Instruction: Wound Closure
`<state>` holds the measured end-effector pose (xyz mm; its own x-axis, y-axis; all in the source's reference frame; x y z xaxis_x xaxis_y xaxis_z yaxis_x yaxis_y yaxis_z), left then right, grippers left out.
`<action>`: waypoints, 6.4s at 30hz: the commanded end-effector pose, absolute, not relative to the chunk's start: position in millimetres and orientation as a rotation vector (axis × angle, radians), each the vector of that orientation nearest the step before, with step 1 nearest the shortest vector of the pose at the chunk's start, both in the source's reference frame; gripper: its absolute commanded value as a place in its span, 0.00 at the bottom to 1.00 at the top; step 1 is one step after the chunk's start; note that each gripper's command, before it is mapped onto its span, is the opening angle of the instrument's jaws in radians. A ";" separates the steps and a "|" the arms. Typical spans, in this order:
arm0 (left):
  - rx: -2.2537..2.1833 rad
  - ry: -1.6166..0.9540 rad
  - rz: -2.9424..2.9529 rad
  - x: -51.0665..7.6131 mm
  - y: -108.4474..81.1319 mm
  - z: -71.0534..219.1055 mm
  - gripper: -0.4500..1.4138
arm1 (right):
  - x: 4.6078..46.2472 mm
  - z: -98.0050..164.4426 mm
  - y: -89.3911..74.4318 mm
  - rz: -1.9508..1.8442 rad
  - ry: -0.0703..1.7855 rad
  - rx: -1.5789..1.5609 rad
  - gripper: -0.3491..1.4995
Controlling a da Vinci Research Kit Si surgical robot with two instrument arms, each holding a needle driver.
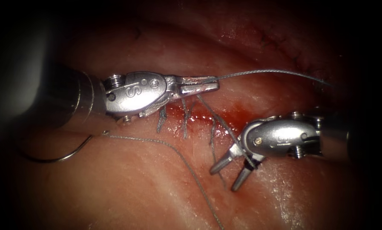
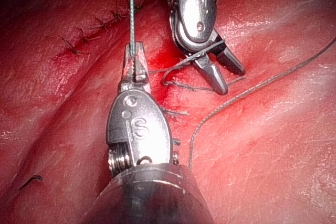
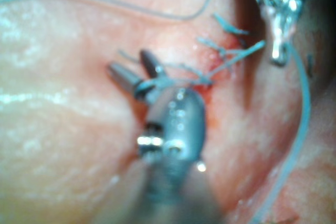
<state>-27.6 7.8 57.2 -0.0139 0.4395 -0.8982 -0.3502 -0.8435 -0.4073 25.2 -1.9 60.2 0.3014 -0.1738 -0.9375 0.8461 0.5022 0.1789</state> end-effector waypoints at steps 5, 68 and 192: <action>-1.731 -0.097 1.908 -28.1 7.2 57.8 0.00 | 27.0 60.3 -2.4 -0.777 1.052 0.782 0.42; -1.762 -0.137 1.913 -25.0 -15.2 48.4 0.00 | 24.7 59.1 8.5 -0.405 1.126 0.561 0.00; -1.936 -0.187 1.929 -26.0 12.2 38.6 0.00 | 30.5 51.6 1.7 0.485 1.359 -0.112 0.84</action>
<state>-25.8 13.1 38.7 0.0374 0.3647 -0.9304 -0.1812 -0.9131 -0.3652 29.8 2.1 50.9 0.1298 0.2664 -0.9551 -0.3980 0.8962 0.1959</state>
